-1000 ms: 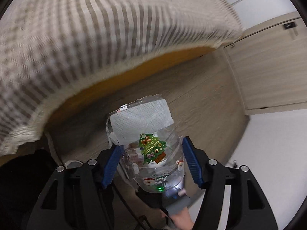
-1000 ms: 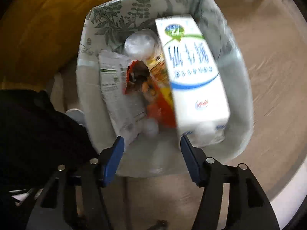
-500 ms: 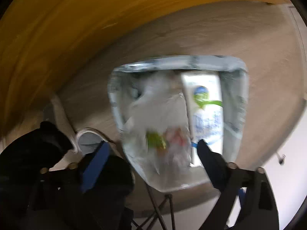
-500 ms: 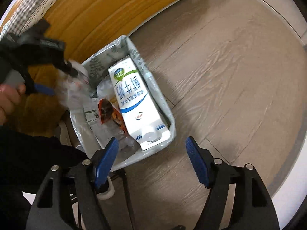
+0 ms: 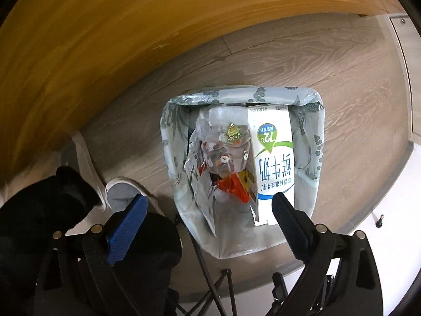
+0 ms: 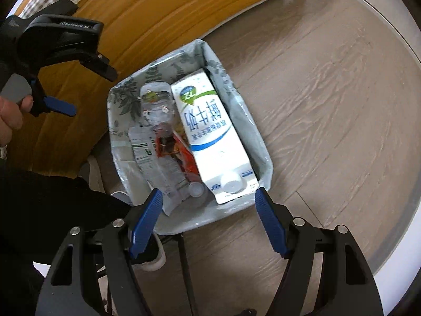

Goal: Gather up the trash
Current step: 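Move both tools back over the bed toward the remaining trash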

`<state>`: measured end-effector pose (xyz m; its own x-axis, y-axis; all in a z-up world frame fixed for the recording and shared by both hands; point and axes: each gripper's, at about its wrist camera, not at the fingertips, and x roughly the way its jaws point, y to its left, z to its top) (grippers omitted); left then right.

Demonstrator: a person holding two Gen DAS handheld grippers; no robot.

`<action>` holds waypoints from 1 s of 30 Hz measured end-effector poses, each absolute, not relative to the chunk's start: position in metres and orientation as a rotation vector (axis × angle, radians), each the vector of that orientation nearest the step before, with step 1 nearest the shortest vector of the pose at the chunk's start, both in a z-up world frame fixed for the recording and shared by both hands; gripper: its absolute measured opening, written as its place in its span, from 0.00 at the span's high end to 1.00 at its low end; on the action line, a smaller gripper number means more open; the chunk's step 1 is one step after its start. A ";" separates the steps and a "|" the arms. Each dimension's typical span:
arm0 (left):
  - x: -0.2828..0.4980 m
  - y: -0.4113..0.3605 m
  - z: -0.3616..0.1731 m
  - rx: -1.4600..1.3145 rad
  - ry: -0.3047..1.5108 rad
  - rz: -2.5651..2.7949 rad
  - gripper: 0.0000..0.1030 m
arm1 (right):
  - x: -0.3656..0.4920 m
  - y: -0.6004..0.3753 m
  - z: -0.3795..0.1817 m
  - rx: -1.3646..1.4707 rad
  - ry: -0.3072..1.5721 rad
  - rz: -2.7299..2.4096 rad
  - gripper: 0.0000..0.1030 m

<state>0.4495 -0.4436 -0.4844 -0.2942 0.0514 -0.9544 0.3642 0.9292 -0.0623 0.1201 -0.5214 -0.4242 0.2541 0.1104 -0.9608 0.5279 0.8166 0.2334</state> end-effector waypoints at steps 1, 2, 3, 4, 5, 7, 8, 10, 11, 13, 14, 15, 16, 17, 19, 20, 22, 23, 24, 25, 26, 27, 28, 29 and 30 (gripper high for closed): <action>0.449 -0.443 -0.482 0.302 1.850 -0.317 0.10 | 0.122 -0.520 -0.422 0.579 1.301 -0.304 0.32; 0.448 -0.442 -0.479 0.301 1.846 -0.326 0.10 | 0.123 -0.518 -0.420 0.567 1.303 -0.303 0.32; 0.447 -0.442 -0.474 0.298 1.841 -0.336 0.10 | 0.124 -0.517 -0.419 0.559 1.304 -0.304 0.32; 0.446 -0.442 -0.469 0.292 1.833 -0.344 0.10 | 0.125 -0.516 -0.418 0.548 1.304 -0.307 0.32; 0.444 -0.442 -0.462 0.293 1.815 -0.356 0.10 | 0.125 -0.516 -0.416 0.539 1.305 -0.311 0.32; 0.437 -0.444 -0.444 0.338 1.739 -0.384 0.10 | 0.127 -0.517 -0.412 0.512 1.306 -0.326 0.32; 0.434 -0.445 -0.438 0.361 1.718 -0.396 0.10 | 0.127 -0.519 -0.410 0.501 1.307 -0.335 0.32; 0.426 -0.447 -0.423 0.388 1.683 -0.447 0.10 | 0.129 -0.526 -0.404 0.476 1.315 -0.373 0.32; 0.424 -0.447 -0.408 0.359 1.656 -0.489 0.10 | 0.130 -0.530 -0.399 0.472 1.307 -0.388 0.32; 0.423 -0.444 -0.385 0.303 1.601 -0.545 0.10 | 0.132 -0.541 -0.384 0.461 1.273 -0.420 0.32; 0.424 -0.442 -0.366 0.268 1.545 -0.584 0.10 | 0.134 -0.545 -0.377 0.452 1.259 -0.435 0.32; 0.426 -0.439 -0.354 0.253 1.511 -0.598 0.10 | 0.138 -0.550 -0.368 0.438 1.241 -0.455 0.32; 0.428 -0.437 -0.343 0.238 1.479 -0.609 0.10 | 0.142 -0.555 -0.358 0.429 1.221 -0.471 0.32; 0.433 -0.432 -0.329 0.213 1.439 -0.631 0.10 | 0.147 -0.559 -0.350 0.423 1.204 -0.480 0.32; 0.446 -0.420 -0.302 0.163 1.375 -0.673 0.10 | 0.163 -0.567 -0.326 0.398 1.151 -0.501 0.32; 0.456 -0.411 -0.288 0.136 1.340 -0.688 0.10 | 0.171 -0.570 -0.317 0.388 1.129 -0.504 0.32; 0.477 -0.391 -0.262 0.079 1.274 -0.695 0.10 | 0.194 -0.574 -0.292 0.362 1.070 -0.498 0.32; 0.490 -0.378 -0.248 0.043 1.239 -0.694 0.10 | 0.205 -0.574 -0.282 0.351 1.045 -0.491 0.32; 0.504 -0.363 -0.235 0.007 1.207 -0.689 0.10 | 0.218 -0.574 -0.270 0.344 1.018 -0.475 0.32; 0.516 -0.352 -0.226 -0.018 1.184 -0.679 0.10 | 0.233 -0.573 -0.260 0.335 0.995 -0.454 0.32; 0.531 -0.336 -0.214 -0.054 1.152 -0.671 0.10 | 0.251 -0.570 -0.248 0.320 0.966 -0.429 0.32; 0.546 -0.319 -0.203 -0.089 1.121 -0.664 0.10 | 0.263 -0.568 -0.241 0.310 0.949 -0.410 0.32; 0.557 -0.306 -0.196 -0.107 1.100 -0.650 0.10 | 0.281 -0.564 -0.231 0.301 0.925 -0.379 0.32; 0.570 -0.289 -0.187 -0.132 1.069 -0.633 0.10 | 0.303 -0.560 -0.220 0.296 0.897 -0.339 0.32; 0.584 -0.272 -0.180 -0.149 1.041 -0.613 0.10 | 0.318 -0.556 -0.215 0.296 0.879 -0.313 0.32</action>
